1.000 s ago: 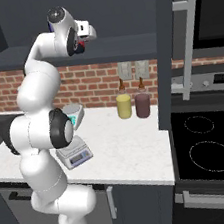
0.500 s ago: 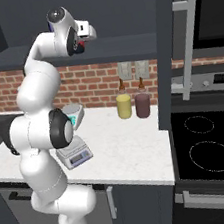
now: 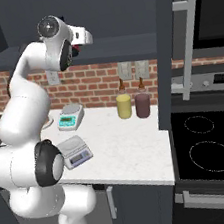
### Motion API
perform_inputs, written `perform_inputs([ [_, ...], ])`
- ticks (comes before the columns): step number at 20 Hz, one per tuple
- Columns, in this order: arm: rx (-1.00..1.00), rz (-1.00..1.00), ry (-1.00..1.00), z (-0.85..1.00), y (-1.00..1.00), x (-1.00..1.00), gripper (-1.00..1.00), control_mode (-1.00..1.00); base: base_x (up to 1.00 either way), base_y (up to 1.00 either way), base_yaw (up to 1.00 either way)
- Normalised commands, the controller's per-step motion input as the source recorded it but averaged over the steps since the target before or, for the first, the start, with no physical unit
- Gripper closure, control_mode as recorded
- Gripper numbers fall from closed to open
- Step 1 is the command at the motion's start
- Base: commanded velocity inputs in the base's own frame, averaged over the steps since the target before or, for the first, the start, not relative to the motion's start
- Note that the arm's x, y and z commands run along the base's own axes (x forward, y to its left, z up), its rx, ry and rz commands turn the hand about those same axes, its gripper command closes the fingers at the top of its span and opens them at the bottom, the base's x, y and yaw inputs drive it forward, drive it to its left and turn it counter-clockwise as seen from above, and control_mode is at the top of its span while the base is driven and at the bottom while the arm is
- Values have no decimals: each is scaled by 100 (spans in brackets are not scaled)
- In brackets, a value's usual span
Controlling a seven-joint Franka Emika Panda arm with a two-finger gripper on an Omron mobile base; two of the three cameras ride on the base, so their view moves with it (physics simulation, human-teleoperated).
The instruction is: Pick the jam and place it on the digital scale for weighing, and close the cabinet.
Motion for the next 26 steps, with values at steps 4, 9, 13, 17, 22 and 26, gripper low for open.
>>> perform_inputs([
  [4, 20, 0, 0, 0, -9, -100, 100, -100, 0, 0, 0],
  [9, 18, 3, 0, 7, -7, -100, 100, -100, 0, 0, 0],
  [13, 15, 16, 0, -9, -3, -100, 100, -100, 0, 0, 0],
  [17, 8, 35, -5, -64, 4, -100, 100, -100, 0, 0, 0],
  [22, 0, 49, -14, -85, 24, -83, 100, -100, 0, 0, 0],
  [26, -1, 56, -9, -77, 8, -32, 100, -100, 0, 0, 0],
])
